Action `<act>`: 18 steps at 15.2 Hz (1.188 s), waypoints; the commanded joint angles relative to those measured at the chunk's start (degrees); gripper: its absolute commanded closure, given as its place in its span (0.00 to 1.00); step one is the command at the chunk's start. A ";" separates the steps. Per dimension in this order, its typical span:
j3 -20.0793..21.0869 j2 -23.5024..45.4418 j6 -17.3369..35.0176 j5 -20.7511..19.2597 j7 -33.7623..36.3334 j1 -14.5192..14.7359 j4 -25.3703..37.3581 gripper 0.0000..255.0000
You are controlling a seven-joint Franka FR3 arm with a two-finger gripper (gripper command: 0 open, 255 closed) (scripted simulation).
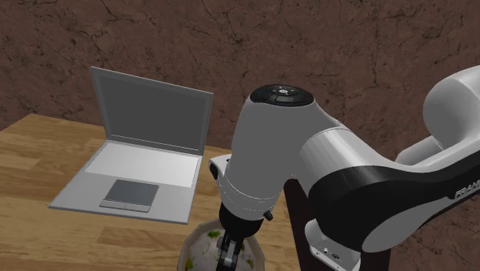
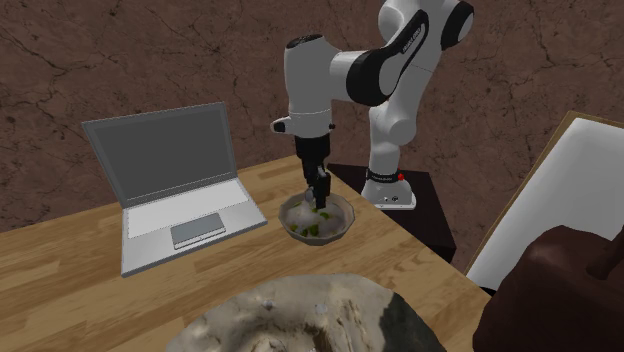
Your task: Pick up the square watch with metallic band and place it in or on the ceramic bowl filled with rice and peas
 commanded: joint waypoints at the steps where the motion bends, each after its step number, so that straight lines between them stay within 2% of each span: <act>1: 0.00 0.00 0.00 0.00 0.00 0.00 0.00 1.00; 2: 0.00 0.00 0.00 0.00 0.00 0.00 0.00 0.00; 7: 0.00 0.00 0.00 0.00 0.00 0.00 0.00 0.00; 11: -2.55 -2.49 -7.71 -0.19 -0.41 -0.16 5.22 0.00; 18: -2.55 -2.49 -7.71 -0.19 -0.40 -0.15 5.22 0.00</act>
